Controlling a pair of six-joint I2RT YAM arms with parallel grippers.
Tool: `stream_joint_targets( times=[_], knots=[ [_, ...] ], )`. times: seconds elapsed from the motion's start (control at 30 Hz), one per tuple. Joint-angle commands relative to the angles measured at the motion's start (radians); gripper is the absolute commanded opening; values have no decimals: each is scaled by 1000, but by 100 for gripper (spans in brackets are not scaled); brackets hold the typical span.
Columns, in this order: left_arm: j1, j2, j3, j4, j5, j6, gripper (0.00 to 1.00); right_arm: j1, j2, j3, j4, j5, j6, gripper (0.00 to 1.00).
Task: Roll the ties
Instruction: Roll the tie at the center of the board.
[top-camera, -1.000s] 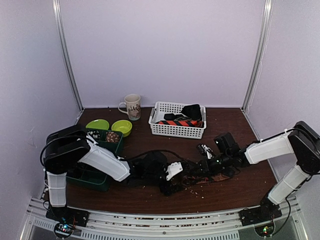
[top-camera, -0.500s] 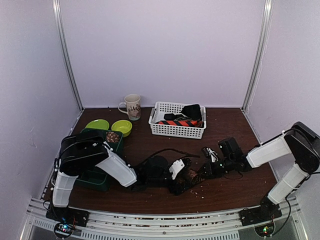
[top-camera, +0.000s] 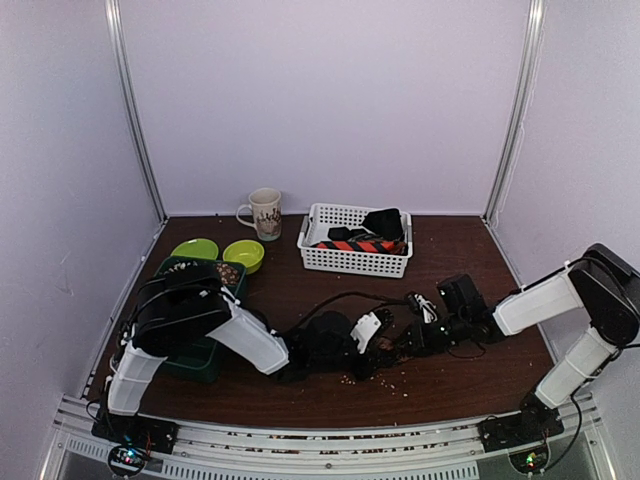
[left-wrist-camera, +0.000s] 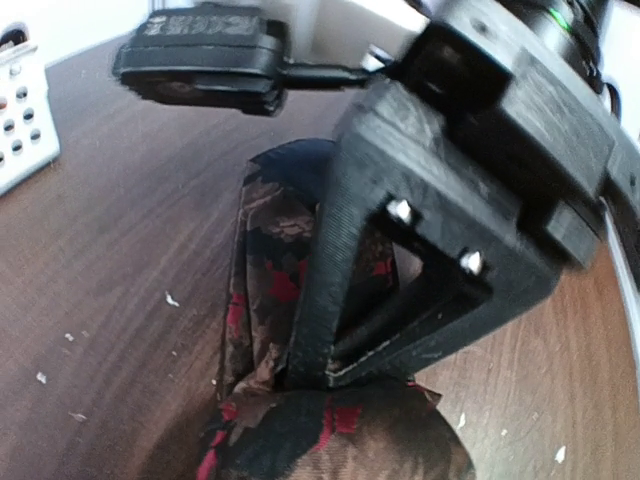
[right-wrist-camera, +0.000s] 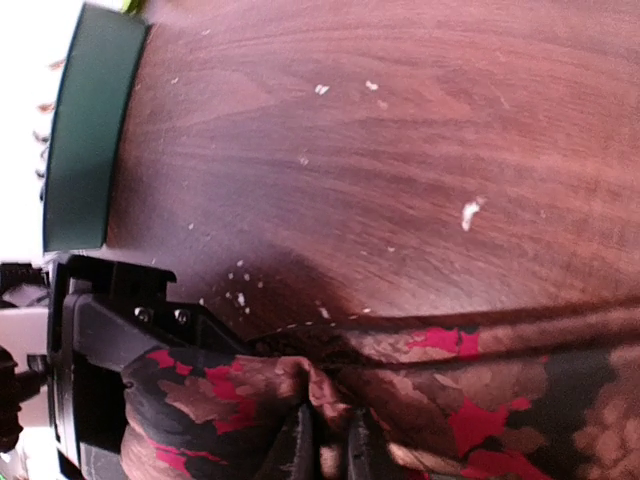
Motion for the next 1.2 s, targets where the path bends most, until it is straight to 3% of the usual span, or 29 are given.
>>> stream_joint_targets(
  times=[0.0,0.17,0.33,0.5,0.77,0.97,1.03,1.1,1.17],
  knots=[
    [-22,-47,-17,-230,-84,194,21,-19,-39,-4,-149,8,-9,27],
    [-33,-68,-29,-379,-91,278,20,-36,-95,35,-176,-83,11,42],
    [-45,-69,-25,-423,-79,288,21,-26,-134,39,-119,-171,81,58],
    [-45,-63,-14,-441,-71,288,22,12,-126,57,-131,-181,81,61],
    [-45,-61,-9,-446,-49,289,22,29,-63,67,-119,-176,55,44],
    [-43,-62,-9,-445,-45,290,24,30,-25,78,-150,-153,9,15],
    [-42,-62,-12,-445,-44,290,26,29,-12,86,-182,-132,-16,0],
    [-38,-66,-18,-437,-38,289,28,23,3,92,-205,-115,-41,0],
    [-34,-79,-25,-430,-34,290,38,17,9,86,-199,-104,-47,0]
  ],
)
